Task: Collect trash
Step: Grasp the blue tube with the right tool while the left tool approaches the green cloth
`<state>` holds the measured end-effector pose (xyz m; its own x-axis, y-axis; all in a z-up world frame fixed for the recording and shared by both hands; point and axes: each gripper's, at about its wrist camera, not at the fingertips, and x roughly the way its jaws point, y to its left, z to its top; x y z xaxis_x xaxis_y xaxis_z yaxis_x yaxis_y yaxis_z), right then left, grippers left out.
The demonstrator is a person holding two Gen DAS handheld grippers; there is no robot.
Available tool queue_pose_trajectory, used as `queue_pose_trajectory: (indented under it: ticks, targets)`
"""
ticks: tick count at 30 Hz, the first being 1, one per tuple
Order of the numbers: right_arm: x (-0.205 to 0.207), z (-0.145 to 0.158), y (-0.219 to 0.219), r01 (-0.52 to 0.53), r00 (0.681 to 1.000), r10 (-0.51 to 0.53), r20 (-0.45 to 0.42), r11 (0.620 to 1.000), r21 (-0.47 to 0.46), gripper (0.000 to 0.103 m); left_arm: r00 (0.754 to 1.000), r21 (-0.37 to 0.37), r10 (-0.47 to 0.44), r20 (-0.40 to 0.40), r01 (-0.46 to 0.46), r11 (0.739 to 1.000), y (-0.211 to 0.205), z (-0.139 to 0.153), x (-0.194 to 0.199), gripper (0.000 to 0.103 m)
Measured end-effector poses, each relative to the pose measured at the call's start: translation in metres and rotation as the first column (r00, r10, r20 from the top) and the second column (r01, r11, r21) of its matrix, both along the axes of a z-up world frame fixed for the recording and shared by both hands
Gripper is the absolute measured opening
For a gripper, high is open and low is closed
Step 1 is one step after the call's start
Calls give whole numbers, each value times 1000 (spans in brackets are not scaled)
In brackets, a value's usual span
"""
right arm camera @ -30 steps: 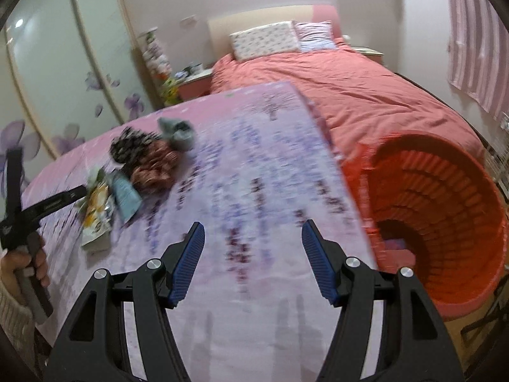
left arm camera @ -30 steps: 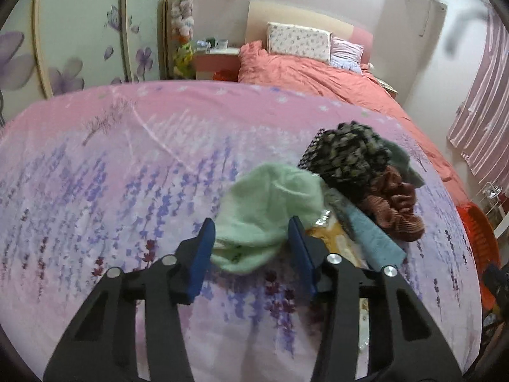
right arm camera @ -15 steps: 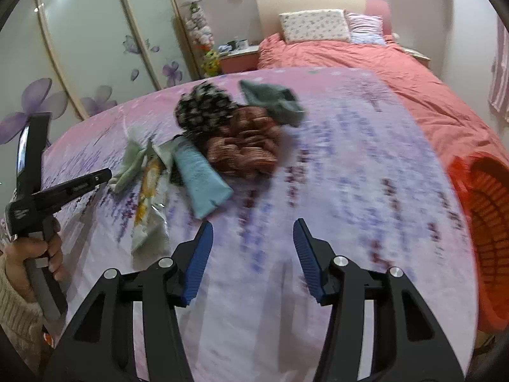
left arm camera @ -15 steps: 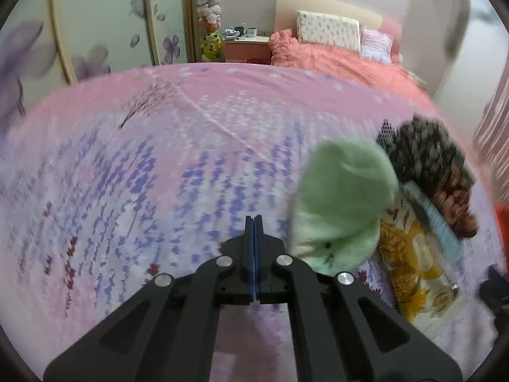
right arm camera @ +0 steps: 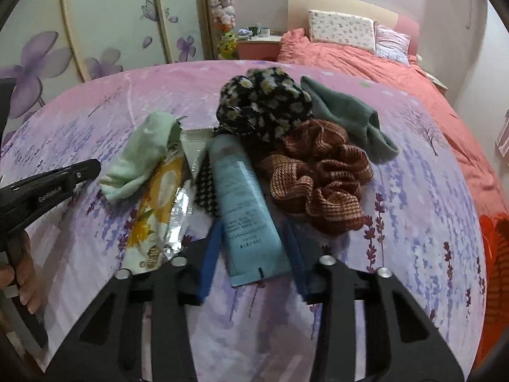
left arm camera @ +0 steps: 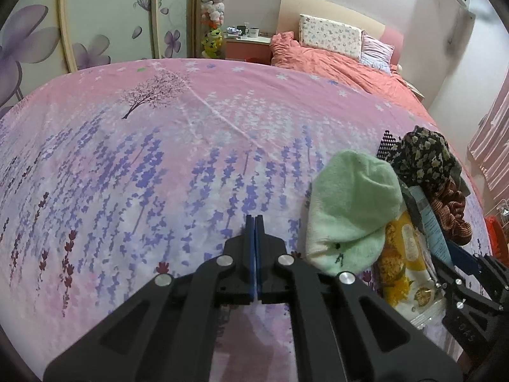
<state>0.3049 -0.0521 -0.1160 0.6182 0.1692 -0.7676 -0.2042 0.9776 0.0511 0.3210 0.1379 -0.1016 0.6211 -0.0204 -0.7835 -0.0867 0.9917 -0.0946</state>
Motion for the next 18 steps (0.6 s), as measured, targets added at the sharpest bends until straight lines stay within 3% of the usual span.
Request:
queue_pose_trajectory:
  ticks: [6,11,15,18]
  targets:
    - [-43,-2,-30,20,1000,-20,0,1000,12,37,1000,-7,0,0,0,1000,1,-1,1,4]
    - [-74,-3,-84,166,986,-166,1,986,4,37,1000,-24,0,3,0,1000,7,-3,0,4]
    - [-73,-3,-106,231,973,-230,-14,972,35,37,1000,-17,-1,2,1,1000,8,-3,0,4]
    - [-60,-2,-99,228,974,-227,-16,973,49,40,1000,-9,-1,1,1,1000,10,-2,-1,4]
